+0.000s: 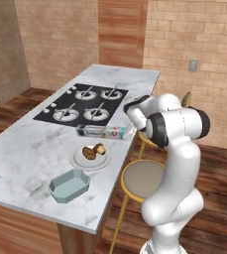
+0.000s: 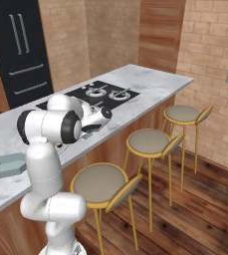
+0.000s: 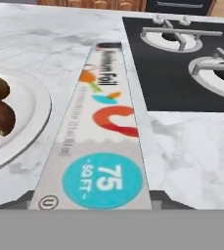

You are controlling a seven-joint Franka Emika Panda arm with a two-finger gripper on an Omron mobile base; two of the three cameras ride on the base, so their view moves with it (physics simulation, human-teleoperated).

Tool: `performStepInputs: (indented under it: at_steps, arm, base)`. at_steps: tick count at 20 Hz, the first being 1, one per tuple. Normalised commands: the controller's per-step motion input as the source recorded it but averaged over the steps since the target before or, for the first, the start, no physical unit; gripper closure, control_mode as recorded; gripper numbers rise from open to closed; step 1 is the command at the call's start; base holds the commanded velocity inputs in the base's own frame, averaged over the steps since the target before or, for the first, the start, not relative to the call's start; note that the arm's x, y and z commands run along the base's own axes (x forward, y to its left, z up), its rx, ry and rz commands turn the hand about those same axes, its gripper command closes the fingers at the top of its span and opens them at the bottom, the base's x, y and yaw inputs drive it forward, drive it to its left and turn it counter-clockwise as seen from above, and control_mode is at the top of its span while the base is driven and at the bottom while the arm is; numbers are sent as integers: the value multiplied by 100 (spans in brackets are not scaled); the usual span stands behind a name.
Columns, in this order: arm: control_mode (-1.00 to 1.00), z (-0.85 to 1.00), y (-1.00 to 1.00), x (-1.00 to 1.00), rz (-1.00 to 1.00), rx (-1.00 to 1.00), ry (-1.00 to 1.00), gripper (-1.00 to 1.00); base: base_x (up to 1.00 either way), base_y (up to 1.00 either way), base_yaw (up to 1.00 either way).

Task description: Retrieve the tupperware and aluminum foil from the cabinet and place them on the dining counter near the plate with potato and mushroom to prepare for storing leftovers.

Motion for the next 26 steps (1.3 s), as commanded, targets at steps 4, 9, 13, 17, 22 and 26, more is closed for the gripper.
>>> performStepInputs:
  at_steps: [4,9,13,17,22,26]
  arm:
    - [-100,-60,16,24,2,0,0,-100]
    - [-100,-7,13,-54,4,-1,0,-100]
    - [-100,39,-10,-4,0,0,0,-100]
    - [-100,60,-3,0,-4,0,-5,-100]
    - [-100,92,0,-14,-3,0,-9,-100]
    - [-100,98,1,-77,0,-7,-17,-100]
  base:
    - [0,0,0]
    - [0,0,0]
    - [0,0,0]
    - [0,0,0]
    - [0,0,0]
    - [0,0,0]
